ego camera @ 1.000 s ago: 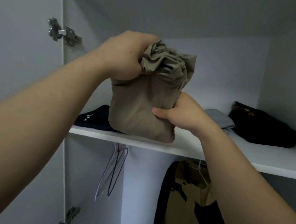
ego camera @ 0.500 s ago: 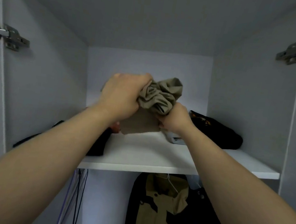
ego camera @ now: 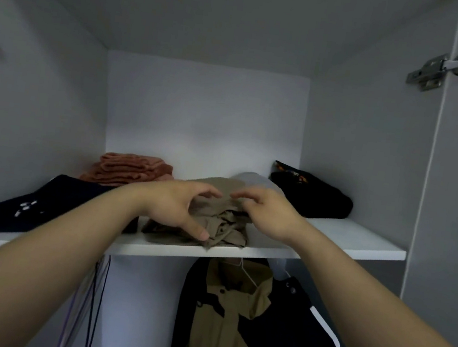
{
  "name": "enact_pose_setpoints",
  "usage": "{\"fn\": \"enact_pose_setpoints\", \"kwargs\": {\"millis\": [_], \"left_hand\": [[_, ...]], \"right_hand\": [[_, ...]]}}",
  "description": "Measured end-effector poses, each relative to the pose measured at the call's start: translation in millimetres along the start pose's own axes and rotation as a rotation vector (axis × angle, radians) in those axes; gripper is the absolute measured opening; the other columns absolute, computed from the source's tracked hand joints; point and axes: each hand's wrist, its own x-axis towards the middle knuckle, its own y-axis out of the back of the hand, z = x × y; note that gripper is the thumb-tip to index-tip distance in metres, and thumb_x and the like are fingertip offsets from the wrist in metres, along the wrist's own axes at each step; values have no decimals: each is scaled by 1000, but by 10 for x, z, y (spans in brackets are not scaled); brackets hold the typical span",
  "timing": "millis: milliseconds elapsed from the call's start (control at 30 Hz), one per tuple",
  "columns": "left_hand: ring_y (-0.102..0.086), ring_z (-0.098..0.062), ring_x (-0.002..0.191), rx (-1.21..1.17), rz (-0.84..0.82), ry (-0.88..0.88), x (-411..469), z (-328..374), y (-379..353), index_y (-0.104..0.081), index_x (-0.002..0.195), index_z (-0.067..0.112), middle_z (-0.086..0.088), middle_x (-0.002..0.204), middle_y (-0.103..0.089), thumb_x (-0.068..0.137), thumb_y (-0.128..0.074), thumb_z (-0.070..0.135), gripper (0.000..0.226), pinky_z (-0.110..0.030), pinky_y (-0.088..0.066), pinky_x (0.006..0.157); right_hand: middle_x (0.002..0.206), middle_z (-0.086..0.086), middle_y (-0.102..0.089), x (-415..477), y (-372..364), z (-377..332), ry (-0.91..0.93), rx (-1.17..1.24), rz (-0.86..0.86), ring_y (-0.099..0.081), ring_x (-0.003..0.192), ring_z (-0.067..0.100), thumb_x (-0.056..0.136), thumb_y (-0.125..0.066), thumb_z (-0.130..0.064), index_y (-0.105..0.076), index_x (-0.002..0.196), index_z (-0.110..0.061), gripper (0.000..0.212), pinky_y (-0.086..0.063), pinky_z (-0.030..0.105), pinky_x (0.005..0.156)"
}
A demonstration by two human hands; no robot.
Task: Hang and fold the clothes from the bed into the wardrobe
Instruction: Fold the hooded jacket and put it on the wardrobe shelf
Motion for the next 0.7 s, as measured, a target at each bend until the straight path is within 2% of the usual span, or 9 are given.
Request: {"fn": "enact_pose_setpoints", "kwargs": {"millis": [67, 133, 200, 267, 333, 433, 533, 600, 700], "left_hand": [[-45, -8, 125, 148, -2, 73, 23, 5, -17, -30, 154, 38, 18, 137, -40, 69, -81, 66, 103, -24, -36, 107], [-53, -11, 122, 195, 10, 129, 101, -35, -127, -44, 146, 32, 13, 142, -51, 66, -74, 78, 97, -26, -43, 103], [-59, -14, 104, 265, 32, 173, 173, -32, -242, -57, 117, 30, 4, 126, -65, 70, -67, 82, 71, -28, -48, 84], [-61, -15, 101, 283, 53, 177, 218, 26, -275, -60, 112, 31, 4, 121, -67, 72, -63, 83, 65, -29, -48, 82], [-65, -12, 105, 90, 79, 124, 228, 121, -227, -67, 120, 28, 9, 119, -69, 72, -68, 78, 70, -29, -53, 92], [-70, -12, 98, -297, 289, 3, 263, 173, -149, -74, 104, 28, 11, 103, -74, 82, -76, 54, 34, -33, -58, 89], [-61, -19, 118, 51, 502, 115, 451, -41, -108, -68, 122, 30, 5, 127, -67, 94, -60, 56, 39, -35, -47, 100], [-54, -27, 130, 64, 429, 266, 575, -200, -192, -55, 142, 20, -7, 145, -57, 100, -44, 59, 58, -37, -42, 108], [-48, -32, 135, -16, 354, 325, 700, -283, -340, -39, 154, 17, -14, 152, -48, 100, -36, 64, 71, -36, -36, 111]], "right_hand": [[127, -8, -66, -71, -85, -37, 35, -38, -29, -61, 115, 10, 103, -50, -43, -64, 133, -29, 36, -50, 30, 97], [124, -9, -67, -122, -187, -45, 79, -110, -34, -62, 110, 10, 97, -53, -57, -61, 134, -31, 46, -52, 30, 93], [117, -9, -67, -156, -276, -30, 75, -178, -86, -61, 104, 13, 95, -57, -55, -59, 130, -32, 42, -53, 35, 90], [103, -7, -65, -107, -270, 46, 28, -192, -118, -60, 94, 16, 94, -58, -39, -62, 113, -30, 21, -53, 41, 86], [105, -6, -66, -68, -132, 160, -48, -252, -92, -60, 95, 18, 90, -52, -26, -63, 108, -31, 22, -53, 41, 86], [118, 1, -64, -57, 93, 416, -217, -459, 53, -60, 101, 24, 87, -48, -21, -64, 111, -33, 31, -51, 41, 88], [121, 3, -61, -126, 171, 508, -240, -441, 326, -61, 104, 27, 95, -51, -24, -65, 125, -28, 33, -53, 45, 88], [121, -1, -65, -181, 138, 448, -178, -235, 422, -63, 105, 22, 100, -50, -35, -64, 129, -27, 33, -54, 43, 89], [134, -1, -63, -252, 45, 338, -184, -92, 181, -58, 123, 20, 101, -44, -58, -54, 142, -27, 53, -48, 39, 104]]}}
